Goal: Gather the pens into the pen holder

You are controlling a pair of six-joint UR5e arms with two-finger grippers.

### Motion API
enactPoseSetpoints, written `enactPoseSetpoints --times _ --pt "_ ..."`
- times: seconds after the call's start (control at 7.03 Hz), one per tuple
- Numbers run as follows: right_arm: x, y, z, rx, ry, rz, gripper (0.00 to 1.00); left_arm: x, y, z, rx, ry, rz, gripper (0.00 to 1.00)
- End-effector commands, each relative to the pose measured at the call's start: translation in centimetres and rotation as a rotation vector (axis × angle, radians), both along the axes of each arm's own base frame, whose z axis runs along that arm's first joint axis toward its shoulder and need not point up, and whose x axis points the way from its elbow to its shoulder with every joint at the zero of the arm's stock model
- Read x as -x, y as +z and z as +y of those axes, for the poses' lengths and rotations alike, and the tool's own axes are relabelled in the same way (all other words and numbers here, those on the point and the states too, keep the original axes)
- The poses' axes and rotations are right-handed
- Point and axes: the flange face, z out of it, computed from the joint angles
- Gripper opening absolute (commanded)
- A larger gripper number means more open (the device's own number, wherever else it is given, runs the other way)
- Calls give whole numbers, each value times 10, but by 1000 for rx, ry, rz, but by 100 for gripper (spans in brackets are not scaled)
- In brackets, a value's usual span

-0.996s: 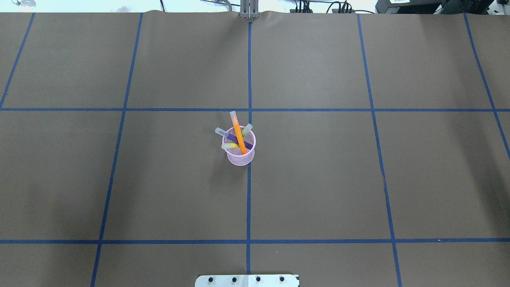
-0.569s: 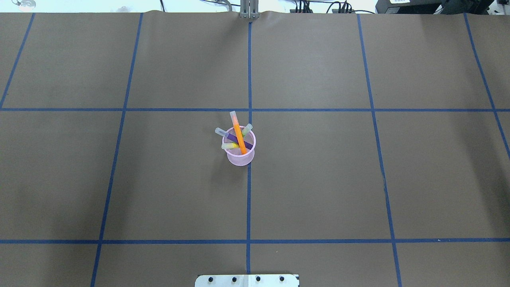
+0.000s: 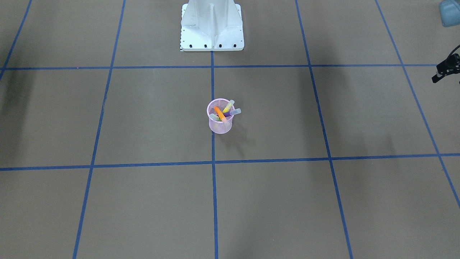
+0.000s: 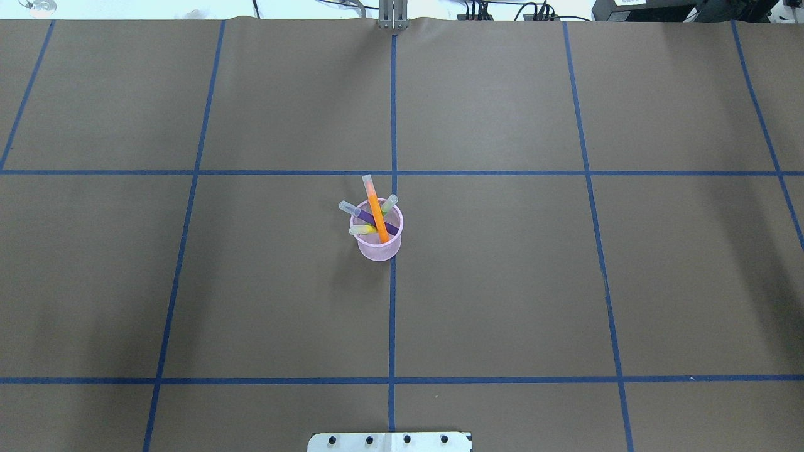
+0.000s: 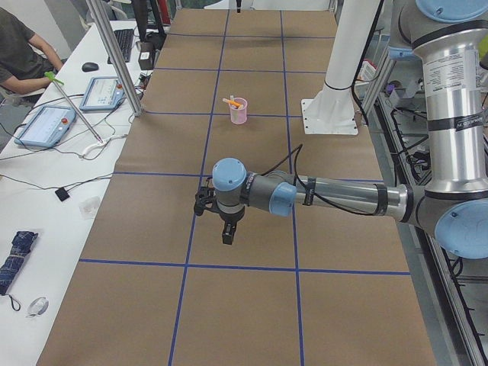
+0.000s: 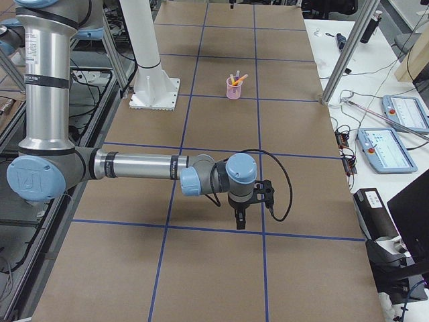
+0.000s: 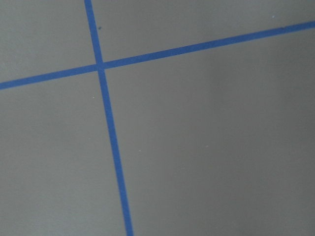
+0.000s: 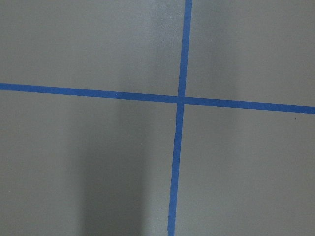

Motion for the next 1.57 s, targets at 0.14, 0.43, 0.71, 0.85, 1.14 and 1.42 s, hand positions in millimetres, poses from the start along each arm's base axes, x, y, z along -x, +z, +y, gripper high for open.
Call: enactPoseSetpoints --times 0.14,0.43,0.71,0.85,1.14,1.42 --pt "3 -35 -33 36 -1 8 100 23 5 -3 -24 -3 10 99" --pt "3 -38 -33 29 0 4 100 23 17 -3 -4 -5 3 99" --pt "4 -35 -34 34 -1 6 100 23 11 -6 -7 -14 5 100" --pt "5 -34 -34 36 -2 6 100 23 9 -6 -12 -15 6 99" --pt "7 -36 -35 30 -5 6 100 22 9 -8 -14 -12 4 100" --pt "18 -33 -36 41 -19 9 100 22 3 -10 -25 -14 6 100"
